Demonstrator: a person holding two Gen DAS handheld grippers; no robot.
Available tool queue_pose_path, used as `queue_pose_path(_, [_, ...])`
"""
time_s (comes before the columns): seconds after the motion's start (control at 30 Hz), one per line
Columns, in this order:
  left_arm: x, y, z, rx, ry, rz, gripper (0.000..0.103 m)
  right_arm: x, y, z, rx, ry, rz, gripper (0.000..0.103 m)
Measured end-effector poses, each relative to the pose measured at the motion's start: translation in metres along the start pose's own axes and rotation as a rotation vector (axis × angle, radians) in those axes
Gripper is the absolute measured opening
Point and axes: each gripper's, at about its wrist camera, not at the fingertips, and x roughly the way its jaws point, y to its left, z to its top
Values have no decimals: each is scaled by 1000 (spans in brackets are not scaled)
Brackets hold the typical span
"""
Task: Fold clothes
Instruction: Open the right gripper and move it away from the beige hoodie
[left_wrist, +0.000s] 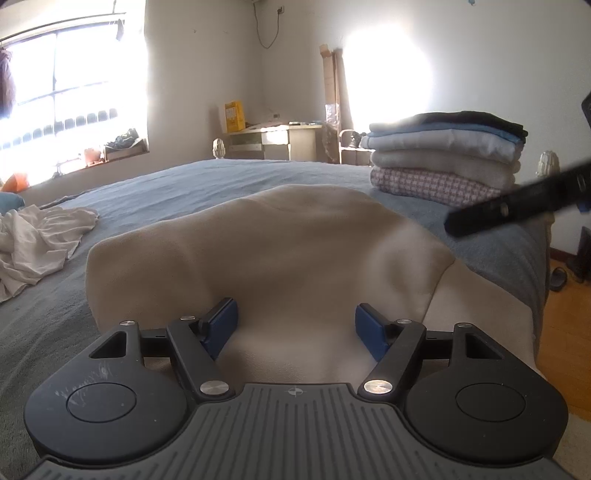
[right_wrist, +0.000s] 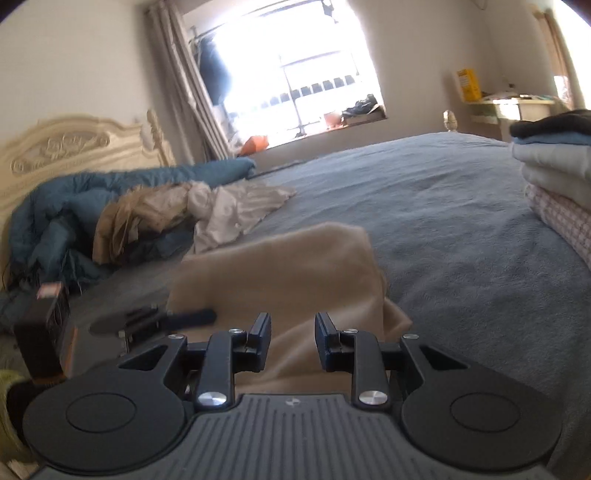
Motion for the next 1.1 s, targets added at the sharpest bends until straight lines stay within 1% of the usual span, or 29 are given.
queue_pose_path(0.07, [1,-1,0,0,2,0,72,22,-5,-25,4,102,-79,22])
queue_pose_path(0.1, [2,-3,0,0,6,-4,73,25,-10,-32,26,110,-85,19])
queue_pose_path(0.13, [2,-5,-1,8,4,-2,73,23,-14,-35,51,92,-68,19])
queue_pose_path(0.2, [0,-7,-3,23,-3,3,73,19,-14,-25,83,118,-66,19])
queue_pose_path(0.23, [0,-7,-4,23,-6,4,73,17,-12,-17,84,136,-72,19])
queue_pose_path(0.27, [0,-7,-5,22,-10,3,73,14,-7,-8,64,133,-80,20])
queue_pose_path(0.3, [0,-6,-6,20,-15,2,73,11,-1,2,36,115,-90,23])
queue_pose_path(0.33, [0,-6,-7,18,-20,2,73,9,5,13,13,88,-91,23])
queue_pose_path(0.43, [0,-5,-10,12,-37,0,74,11,16,50,-3,-28,-59,23])
queue_pose_path(0.53, [0,-3,-10,5,-45,-10,74,36,25,83,-42,-147,-82,23])
queue_pose_path(0.6, [0,-2,-11,1,-49,-19,74,59,25,97,-61,-196,-88,21])
queue_pose_path(0.63, [0,-1,-11,-2,-52,-23,74,73,23,100,-74,-199,-94,20])
queue_pose_path(0.67, [0,-1,-11,-4,-56,-27,74,91,18,98,-84,-166,-113,19])
queue_pose_path(0.7, [0,0,-12,-7,-60,-32,74,114,9,90,-86,-84,-157,19])
queue_pose_path(0.73, [0,1,-13,-15,-61,-45,74,140,-3,77,-84,27,-215,17])
queue_pose_path(0.77, [2,3,-13,-28,-58,-65,73,155,-14,63,-68,65,-237,15])
queue_pose_path(0.8, [2,4,-13,-36,-57,-76,73,159,-25,47,-41,42,-229,14])
queue_pose_path(0.87, [2,5,-12,-43,-60,-84,73,154,-35,44,23,28,-210,14])
queue_pose_path(0.97, [-3,11,-9,-72,-64,-107,72,153,-33,42,25,26,-231,14])
queue_pose_path(1.03, [-12,17,-1,-109,-86,-114,72,154,-28,40,3,10,-247,16])
queue_pose_path(1.1, [-20,24,9,-132,-133,-105,73,153,-29,38,12,-5,-244,16])
